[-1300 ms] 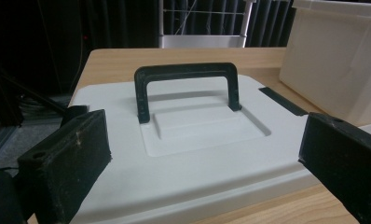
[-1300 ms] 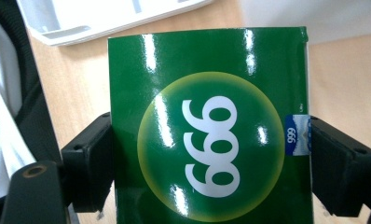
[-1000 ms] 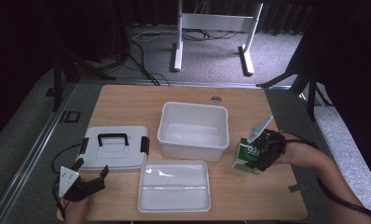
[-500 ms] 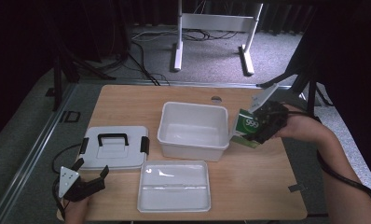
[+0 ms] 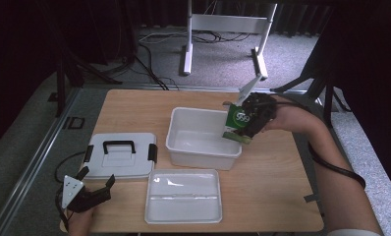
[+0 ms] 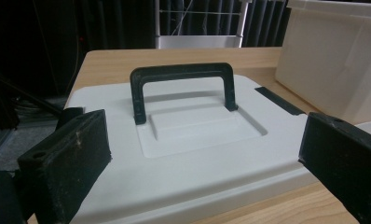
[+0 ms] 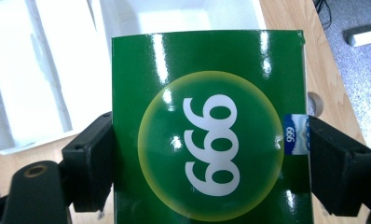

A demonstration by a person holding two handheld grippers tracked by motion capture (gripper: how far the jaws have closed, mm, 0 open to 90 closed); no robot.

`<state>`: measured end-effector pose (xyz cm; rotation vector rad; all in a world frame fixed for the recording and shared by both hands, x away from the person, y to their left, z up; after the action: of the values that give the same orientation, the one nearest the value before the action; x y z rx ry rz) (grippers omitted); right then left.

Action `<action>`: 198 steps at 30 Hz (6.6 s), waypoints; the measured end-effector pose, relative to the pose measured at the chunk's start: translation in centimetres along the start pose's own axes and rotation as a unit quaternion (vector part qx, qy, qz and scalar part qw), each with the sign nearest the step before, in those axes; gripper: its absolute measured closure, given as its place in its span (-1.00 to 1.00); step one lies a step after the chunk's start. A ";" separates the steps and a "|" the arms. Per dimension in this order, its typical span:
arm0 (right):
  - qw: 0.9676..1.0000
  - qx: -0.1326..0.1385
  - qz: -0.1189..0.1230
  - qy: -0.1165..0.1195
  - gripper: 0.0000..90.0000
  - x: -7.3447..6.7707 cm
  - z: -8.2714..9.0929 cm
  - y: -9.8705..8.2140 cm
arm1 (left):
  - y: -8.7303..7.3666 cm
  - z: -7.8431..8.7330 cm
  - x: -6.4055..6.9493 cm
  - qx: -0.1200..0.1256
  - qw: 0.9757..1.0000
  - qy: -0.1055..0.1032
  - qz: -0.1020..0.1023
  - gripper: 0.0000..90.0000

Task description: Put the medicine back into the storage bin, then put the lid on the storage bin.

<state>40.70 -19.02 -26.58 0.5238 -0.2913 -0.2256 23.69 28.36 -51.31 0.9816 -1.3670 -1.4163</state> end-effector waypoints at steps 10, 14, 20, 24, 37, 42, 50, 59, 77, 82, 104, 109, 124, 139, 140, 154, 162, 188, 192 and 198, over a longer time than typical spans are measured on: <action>1.000 -0.019 0.014 0.013 -0.67 0.4 -3.7 2.6 | 0.0 0.0 0.0 0.001 1.000 -0.001 0.002 -0.96; 0.999 -0.025 0.015 0.018 -0.67 0.6 -5.4 3.0 | 0.0 0.0 0.0 0.001 1.000 -0.004 0.003 -0.96; 0.999 -0.035 0.016 0.027 -0.67 0.6 -8.0 3.5 | 0.0 0.0 0.0 -0.001 1.000 -0.005 -0.001 -0.96; 0.998 -0.047 0.017 0.032 -0.67 0.5 -9.8 3.5 | 0.0 0.0 0.0 -0.001 1.000 -0.006 -0.001 -0.96; 0.995 -0.075 0.021 0.070 -0.67 -0.8 -15.4 3.2 | 0.0 0.0 0.0 -0.003 1.000 -0.007 -0.002 -0.96; 0.993 -0.085 0.019 0.074 -0.67 -0.9 -16.8 3.2 | 0.0 0.0 0.0 -0.003 1.000 -0.008 -0.002 -0.96; 0.993 -0.086 0.015 0.080 -0.67 -1.1 -18.5 2.9 | 0.0 0.0 0.0 -0.003 1.000 -0.008 -0.001 -0.96; 0.991 -0.104 0.008 0.083 -0.67 -1.1 -19.8 2.1 | 0.0 0.0 0.0 -0.004 1.000 -0.010 0.001 -0.96; 0.992 -0.109 -0.007 0.063 -0.74 -0.9 -18.5 2.0 | 0.0 0.0 0.0 -0.003 1.000 -0.010 0.000 -0.96; 0.995 -0.072 -0.021 0.070 -0.74 -0.6 -16.1 2.7 | 0.0 0.0 0.0 -0.005 1.000 -0.009 0.000 -0.96; 0.999 0.006 -0.013 0.048 -0.69 -2.6 -7.6 3.2 | 0.0 -0.1 0.1 -0.004 1.000 -0.005 -0.003 -0.96; 0.998 0.018 -0.004 0.060 -0.69 -4.1 -6.5 2.9 | 0.0 -0.1 0.1 -0.004 1.000 -0.004 -0.003 -0.96; 0.991 0.051 0.031 0.119 -0.67 -9.3 -7.5 1.4 | 0.0 -0.1 0.1 -0.004 1.000 -0.002 -0.003 -0.96; 0.979 0.055 0.070 0.182 -0.45 -14.7 -11.9 0.4 | 0.0 -0.1 0.1 -0.004 1.000 -0.002 -0.003 -0.96; 0.979 0.053 0.077 0.179 -0.38 -15.0 -12.4 0.3 | 0.0 -0.1 0.1 -0.004 1.000 -0.002 -0.004 -0.96; 0.976 -0.008 0.079 0.204 0.23 -17.4 -17.9 -0.2 | 0.0 -0.1 0.1 -0.004 1.000 -0.004 -0.005 -0.96; 0.978 -0.021 0.075 0.194 0.59 -17.2 -19.1 -0.3 | 0.0 -0.1 0.1 -0.004 1.000 -0.005 -0.005 -0.96; 0.979 -0.036 0.114 0.168 0.97 -18.1 -18.6 -0.5 | 0.0 -0.1 0.1 -0.005 1.000 -0.006 -0.004 -0.96; 0.981 -0.032 0.107 0.157 0.97 -17.7 -17.1 -0.2 | 0.0 -0.1 0.1 -0.005 1.000 -0.006 -0.005 -0.96; 0.980 -0.025 0.116 0.159 0.97 -17.8 -15.5 0.2 | 0.0 -0.2 0.1 -0.005 1.000 -0.006 -0.004 -0.96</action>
<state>29.15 -6.67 -43.12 0.4636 -0.0344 0.0785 23.80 28.19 -51.29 0.9754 -1.3658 -1.4366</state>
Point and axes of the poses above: each handheld gripper's, and its own axes: z roughly backward along the jaws, y roughly out of its top, x roughly to its right, the point moved 1 cm from there along -z, roughly forward along the jaws, and after that the axes turned 8 degrees about x, right-handed, at the moved point
